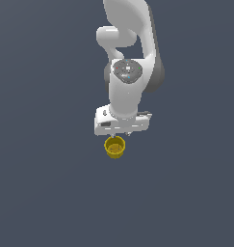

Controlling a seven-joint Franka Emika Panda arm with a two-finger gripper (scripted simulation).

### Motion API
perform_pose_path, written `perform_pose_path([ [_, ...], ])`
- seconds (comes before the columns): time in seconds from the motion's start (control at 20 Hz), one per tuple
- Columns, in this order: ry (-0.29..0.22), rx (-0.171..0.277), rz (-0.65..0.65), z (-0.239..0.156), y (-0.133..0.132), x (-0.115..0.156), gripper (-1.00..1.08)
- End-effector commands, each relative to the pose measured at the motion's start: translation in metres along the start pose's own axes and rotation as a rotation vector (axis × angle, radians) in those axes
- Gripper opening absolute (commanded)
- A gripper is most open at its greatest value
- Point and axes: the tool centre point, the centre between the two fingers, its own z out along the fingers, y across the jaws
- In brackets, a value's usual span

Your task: Pick up the object and move it to a goal position.

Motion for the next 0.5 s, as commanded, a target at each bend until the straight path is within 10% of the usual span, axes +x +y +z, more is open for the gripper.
perform_pose_path([
  [0.0, -0.027, -0.002, -0.031, 0.004, 0.003, 0.005, 0.28],
  [0.45, -0.155, 0.002, -0.176, 0.025, 0.017, 0.022, 0.28],
])
